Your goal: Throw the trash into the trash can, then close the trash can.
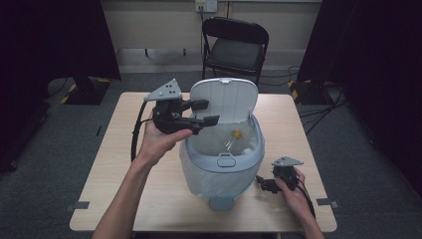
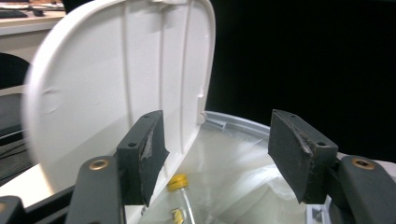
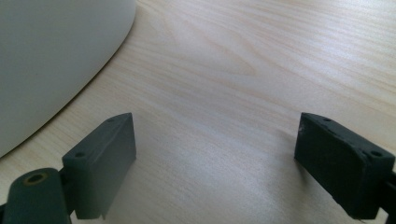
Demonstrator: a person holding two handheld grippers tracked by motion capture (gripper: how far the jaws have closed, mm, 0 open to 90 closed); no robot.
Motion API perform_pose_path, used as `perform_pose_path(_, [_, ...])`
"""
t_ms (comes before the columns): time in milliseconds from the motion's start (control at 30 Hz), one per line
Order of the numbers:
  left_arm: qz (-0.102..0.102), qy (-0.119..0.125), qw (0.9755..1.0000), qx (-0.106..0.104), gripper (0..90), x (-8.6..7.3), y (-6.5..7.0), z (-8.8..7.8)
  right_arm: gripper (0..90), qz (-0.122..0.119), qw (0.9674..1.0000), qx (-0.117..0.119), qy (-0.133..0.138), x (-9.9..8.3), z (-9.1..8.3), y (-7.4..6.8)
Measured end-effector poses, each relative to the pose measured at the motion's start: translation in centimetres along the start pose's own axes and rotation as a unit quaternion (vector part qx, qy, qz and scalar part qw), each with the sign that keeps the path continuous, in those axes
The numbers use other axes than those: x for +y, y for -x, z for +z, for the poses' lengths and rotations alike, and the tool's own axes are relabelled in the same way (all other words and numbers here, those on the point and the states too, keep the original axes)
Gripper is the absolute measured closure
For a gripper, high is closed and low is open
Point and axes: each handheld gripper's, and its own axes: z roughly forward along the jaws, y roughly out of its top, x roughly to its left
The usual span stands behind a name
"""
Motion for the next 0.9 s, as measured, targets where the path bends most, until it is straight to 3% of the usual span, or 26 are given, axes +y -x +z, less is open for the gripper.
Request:
perform_pose_path(200, [-0.004, -0.002, 0.9997, 0.025, 35.2, -0.7, -1.2, -1.3, 11.7, -0.001, 1.0000, -0.001, 0.000, 0.0, 0.0, 0.0])
perform_pose_path(267, [-0.013, 0.005, 0.9996, 0.023, 35.1, -0.9, -1.7, -1.7, 11.6, 0.000, 1.0000, 0.000, 0.001, 0.0, 0.0, 0.0])
perform_pose_path(367, [-0.012, 0.008, 0.9996, 0.022, 36.5, -1.1, -2.2, -2.6, 11.6, 0.000, 1.0000, 0.000, 0.001, 0.0, 0.0, 0.0])
perform_pose_path(433, [-0.030, 0.026, 0.9991, 0.015, 31.9, -1.4, -2.6, -3.3, 11.6, -0.001, 1.0000, -0.001, 0.000, 0.0, 0.0, 0.0])
perform_pose_path(567, [-0.025, 0.021, 0.9987, 0.040, 32.8, -2.0, -3.1, -4.2, 11.6, -0.001, 1.0000, -0.001, 0.000, 0.0, 0.0, 0.0])
perform_pose_path(733, [-0.034, 0.017, 0.9975, 0.060, 33.3, -2.5, -4.0, -5.1, 11.7, 0.000, 1.0000, -0.002, 0.000, 0.0, 0.0, 0.0])
perform_pose_path(800, [-0.041, 0.020, 0.9974, 0.056, 33.6, -2.6, -4.4, -5.3, 11.6, 0.000, 1.0000, -0.002, 0.000, 0.0, 0.0, 0.0])
perform_pose_path(900, [-0.039, 0.016, 0.9952, 0.088, 33.5, -2.5, -4.9, -5.5, 11.6, 0.000, 1.0000, -0.002, 0.000, 0.0, 0.0, 0.0])
